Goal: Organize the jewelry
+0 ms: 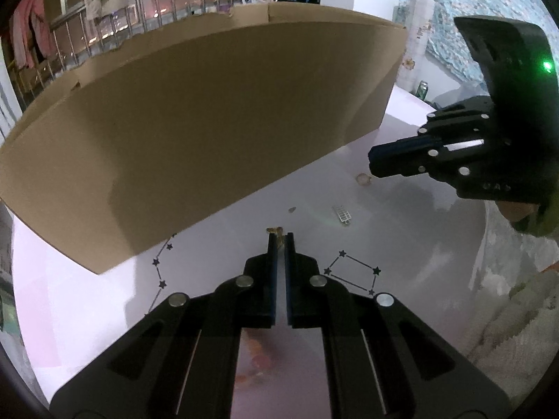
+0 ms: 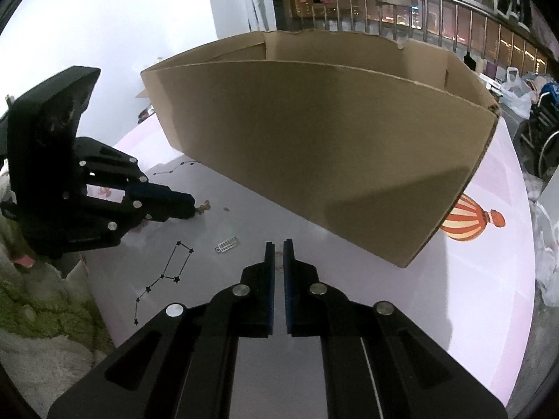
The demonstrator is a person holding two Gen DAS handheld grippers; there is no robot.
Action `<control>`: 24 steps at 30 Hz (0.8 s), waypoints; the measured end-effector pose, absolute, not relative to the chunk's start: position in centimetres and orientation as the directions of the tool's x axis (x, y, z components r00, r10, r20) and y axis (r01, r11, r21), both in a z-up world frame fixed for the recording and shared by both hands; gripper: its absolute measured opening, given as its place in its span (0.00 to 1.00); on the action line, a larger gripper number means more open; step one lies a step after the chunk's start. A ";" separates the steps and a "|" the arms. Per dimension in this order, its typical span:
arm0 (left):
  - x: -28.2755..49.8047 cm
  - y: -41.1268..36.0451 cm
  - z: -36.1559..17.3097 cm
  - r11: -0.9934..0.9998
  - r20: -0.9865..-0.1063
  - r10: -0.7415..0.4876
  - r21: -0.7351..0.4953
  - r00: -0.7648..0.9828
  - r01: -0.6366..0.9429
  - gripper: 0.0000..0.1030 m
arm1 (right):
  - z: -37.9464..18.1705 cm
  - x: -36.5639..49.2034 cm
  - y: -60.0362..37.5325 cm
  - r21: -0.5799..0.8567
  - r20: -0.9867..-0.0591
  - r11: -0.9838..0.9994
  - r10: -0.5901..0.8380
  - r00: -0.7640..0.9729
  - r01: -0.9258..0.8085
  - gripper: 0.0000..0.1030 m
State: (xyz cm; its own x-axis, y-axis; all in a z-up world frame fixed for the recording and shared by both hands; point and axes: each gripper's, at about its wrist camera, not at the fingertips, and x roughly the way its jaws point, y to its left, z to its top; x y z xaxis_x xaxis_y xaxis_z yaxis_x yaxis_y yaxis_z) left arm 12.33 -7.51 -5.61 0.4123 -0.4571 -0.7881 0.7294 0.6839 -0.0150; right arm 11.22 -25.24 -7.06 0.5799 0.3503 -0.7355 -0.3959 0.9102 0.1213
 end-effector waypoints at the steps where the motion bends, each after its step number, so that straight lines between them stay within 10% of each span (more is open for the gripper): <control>1: 12.5 -7.6 -5.6 0.685 -0.788 -0.463 -0.028 0.405 0.728 0.03 | -7.1 11.2 -25.2 0.124 -0.736 0.910 0.351 0.579 -0.395 0.05; 24: 11.7 -7.6 -5.3 0.710 -0.770 -0.443 0.012 0.460 0.704 0.22 | -7.3 11.2 -25.1 0.139 -0.731 0.913 0.356 0.582 -0.384 0.06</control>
State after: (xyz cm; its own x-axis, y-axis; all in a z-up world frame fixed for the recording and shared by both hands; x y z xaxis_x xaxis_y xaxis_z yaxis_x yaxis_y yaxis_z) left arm 11.69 -7.58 -5.33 0.4599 -0.4426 -0.7698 0.7037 0.7104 0.0120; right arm 11.18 -25.09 -7.30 0.5820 0.3560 -0.7311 -0.3837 0.9129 0.1390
